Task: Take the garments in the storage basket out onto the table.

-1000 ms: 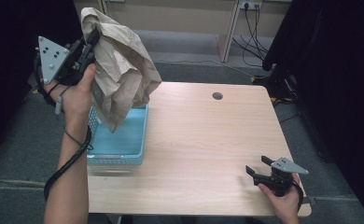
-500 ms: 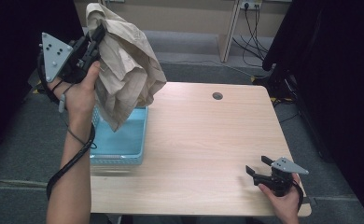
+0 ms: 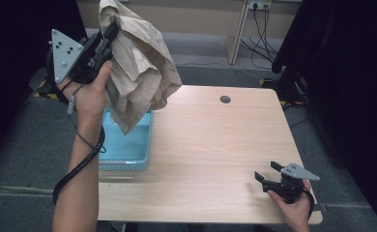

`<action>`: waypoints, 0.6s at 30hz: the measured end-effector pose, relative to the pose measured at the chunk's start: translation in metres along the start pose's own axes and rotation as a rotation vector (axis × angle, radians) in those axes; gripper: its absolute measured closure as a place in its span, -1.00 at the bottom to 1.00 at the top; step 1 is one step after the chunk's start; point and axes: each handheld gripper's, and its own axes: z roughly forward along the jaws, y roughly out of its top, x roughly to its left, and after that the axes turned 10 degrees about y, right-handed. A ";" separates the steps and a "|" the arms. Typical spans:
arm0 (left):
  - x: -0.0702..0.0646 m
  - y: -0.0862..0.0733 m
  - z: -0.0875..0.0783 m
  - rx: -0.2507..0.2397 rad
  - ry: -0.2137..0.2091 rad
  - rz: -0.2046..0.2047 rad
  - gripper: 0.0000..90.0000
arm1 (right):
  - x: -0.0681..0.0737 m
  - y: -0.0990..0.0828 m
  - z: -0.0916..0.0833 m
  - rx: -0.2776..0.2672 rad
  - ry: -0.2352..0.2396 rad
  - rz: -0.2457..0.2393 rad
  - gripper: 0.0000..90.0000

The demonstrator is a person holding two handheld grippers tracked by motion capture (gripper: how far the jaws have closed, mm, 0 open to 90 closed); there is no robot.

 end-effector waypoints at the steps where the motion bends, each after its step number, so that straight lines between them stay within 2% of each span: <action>1: -0.001 0.001 0.001 0.000 -0.003 -0.001 0.89 | 0.000 0.000 0.000 0.000 0.000 0.001 -0.53; 18: -0.022 0.009 0.011 -0.025 -0.050 -0.020 0.89 | 0.000 0.000 0.000 0.000 0.000 -0.001 -0.53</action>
